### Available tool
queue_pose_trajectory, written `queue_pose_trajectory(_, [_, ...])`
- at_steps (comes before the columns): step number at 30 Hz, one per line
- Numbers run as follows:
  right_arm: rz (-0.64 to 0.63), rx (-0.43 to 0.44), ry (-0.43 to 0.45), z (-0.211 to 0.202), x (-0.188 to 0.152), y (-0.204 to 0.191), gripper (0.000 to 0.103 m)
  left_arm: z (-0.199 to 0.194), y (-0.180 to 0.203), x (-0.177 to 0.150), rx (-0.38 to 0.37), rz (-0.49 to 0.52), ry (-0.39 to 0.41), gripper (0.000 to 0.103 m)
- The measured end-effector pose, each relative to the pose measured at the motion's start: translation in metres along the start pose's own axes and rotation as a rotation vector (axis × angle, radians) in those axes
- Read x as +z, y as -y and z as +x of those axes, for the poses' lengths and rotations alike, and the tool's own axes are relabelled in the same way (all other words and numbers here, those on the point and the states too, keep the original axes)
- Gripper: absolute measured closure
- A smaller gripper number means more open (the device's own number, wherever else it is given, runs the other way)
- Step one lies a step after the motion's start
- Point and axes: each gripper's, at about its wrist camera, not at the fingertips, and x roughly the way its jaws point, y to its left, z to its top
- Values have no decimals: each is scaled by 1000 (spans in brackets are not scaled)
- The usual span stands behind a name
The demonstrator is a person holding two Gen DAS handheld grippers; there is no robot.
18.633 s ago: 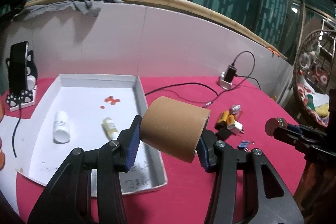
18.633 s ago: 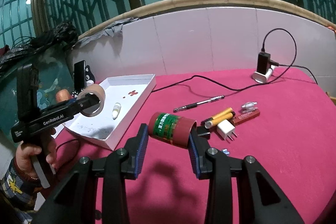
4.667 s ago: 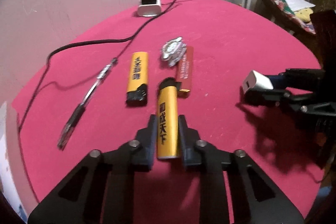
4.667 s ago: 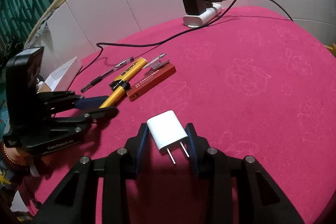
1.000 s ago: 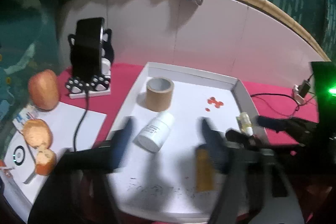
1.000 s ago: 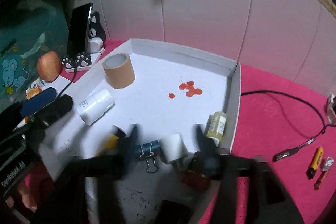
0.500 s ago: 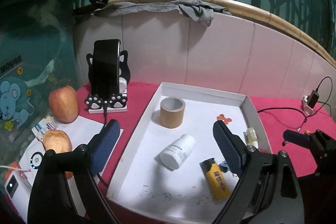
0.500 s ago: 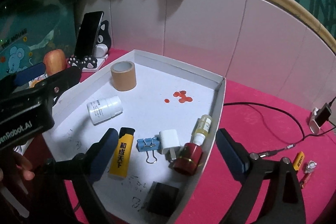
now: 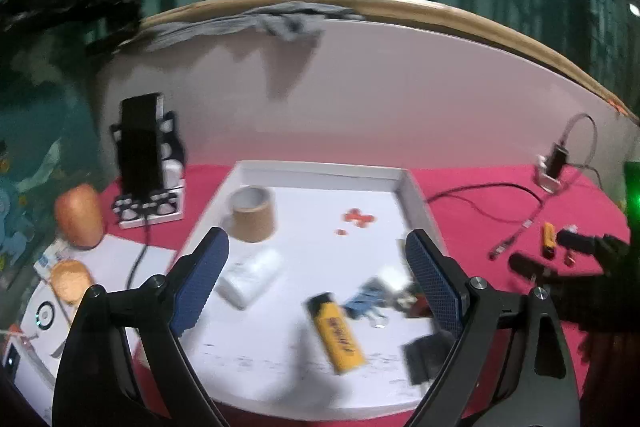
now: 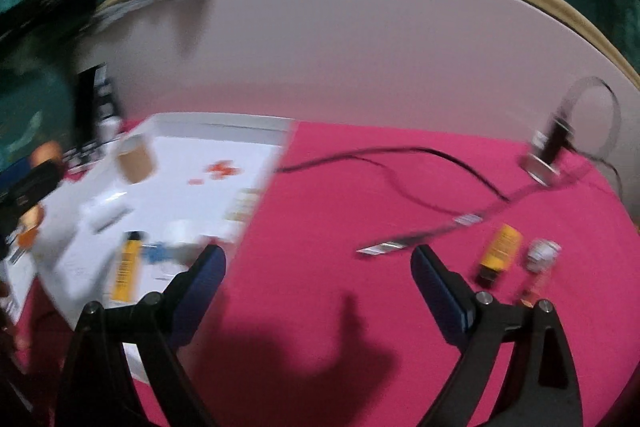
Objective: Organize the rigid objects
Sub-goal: 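Grasp the red stick lighter with the right tool while the left tool grasps another yellow lighter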
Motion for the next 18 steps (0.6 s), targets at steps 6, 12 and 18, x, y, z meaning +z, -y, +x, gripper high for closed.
queue_pose_trajectory(6, [313, -209, -65, 2, -23, 127, 9, 3, 63, -10, -197, 100, -82, 12])
queue_pose_trajectory(12, [431, -212, -117, 3, -50, 186, 9, 4, 137, -31, -362, 194, -189, 12])
queue_pose_trajectory(18, [325, -167, -143, 19, -44, 163, 24, 18, 183, -46, -404, 261, -271, 12])
